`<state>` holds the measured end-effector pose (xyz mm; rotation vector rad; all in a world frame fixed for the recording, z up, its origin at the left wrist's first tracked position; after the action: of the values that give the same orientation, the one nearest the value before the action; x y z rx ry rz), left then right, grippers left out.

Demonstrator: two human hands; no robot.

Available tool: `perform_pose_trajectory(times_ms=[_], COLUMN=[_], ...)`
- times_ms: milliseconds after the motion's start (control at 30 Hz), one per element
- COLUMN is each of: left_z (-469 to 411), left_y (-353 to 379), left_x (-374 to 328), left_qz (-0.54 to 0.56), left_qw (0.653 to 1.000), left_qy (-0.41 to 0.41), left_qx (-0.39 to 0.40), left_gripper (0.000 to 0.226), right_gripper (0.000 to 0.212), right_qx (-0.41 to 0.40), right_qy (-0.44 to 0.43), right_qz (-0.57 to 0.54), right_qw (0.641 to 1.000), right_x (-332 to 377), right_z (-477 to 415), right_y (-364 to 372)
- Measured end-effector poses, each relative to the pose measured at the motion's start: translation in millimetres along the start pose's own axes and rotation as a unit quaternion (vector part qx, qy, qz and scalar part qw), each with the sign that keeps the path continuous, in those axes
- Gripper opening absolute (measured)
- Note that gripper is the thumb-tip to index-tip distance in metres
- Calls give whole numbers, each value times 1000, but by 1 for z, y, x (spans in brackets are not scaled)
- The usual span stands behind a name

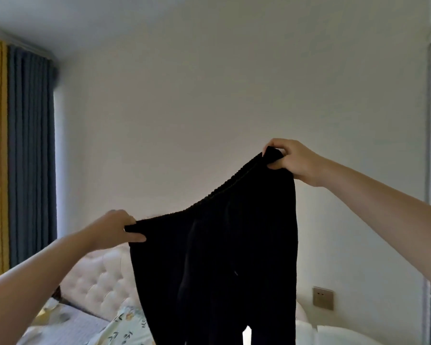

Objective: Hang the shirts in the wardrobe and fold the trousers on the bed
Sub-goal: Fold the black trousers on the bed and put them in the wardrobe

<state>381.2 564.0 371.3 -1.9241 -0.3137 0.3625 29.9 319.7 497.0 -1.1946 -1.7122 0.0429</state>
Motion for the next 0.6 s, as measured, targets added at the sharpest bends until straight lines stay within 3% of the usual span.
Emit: perform_pose_trajectory(times_ms=[67, 133, 200, 267, 333, 367, 433, 500, 533, 600], left_z=[-12, -21, -30, -35, -40, -41, -44, -45, -46, -44], left_y=[-22, -39, -48, -55, -63, -67, -75, -79, -80, -80], left_x=[-7, -18, -25, -31, -34, -37, -41, -44, -44, -48], left_qz=[-14, -30, -57, -82, -99, -102, -80, -16, 32, 138], left_qw=[999, 997, 995, 993, 991, 990, 990, 988, 986, 972], left_qy=[-12, -6, 9, 26, 36, 37, 40, 39, 43, 50], left_qx=[-44, -72, -75, -78, -85, -89, -113, -146, -161, -182], left_gripper=[59, 55, 55, 56, 59, 59, 54, 41, 31, 15], right_gripper=[30, 36, 39, 29, 14, 18, 30, 39, 38, 30], right_qx=[7, 14, 41, 91, 121, 127, 117, 71, 47, 12], right_qy=[-26, -58, -59, -42, -19, -7, 7, 7, 8, -1], right_qz=[137, 292, 427, 553, 640, 659, 655, 592, 560, 546], right_qw=[990, 955, 902, 827, 758, 741, 747, 803, 827, 838], right_x=[-8, -15, -25, -36, -46, -50, -52, -49, -49, -51], right_z=[5, 8, 10, 13, 14, 14, 12, 13, 14, 17], right_y=[-14, -25, -34, -39, -47, -53, -63, -73, -76, -79])
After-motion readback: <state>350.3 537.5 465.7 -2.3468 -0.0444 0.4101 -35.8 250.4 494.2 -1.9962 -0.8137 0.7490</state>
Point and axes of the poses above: each hand's wrist, its own z-axis away from the middle knuckle, its own y-axis out of the palm, x = y × z, the point moved 1 cm from there along -z, towards the middle knuckle, and after that the axes turned 2 degrees about y, right-handed, at the moved point
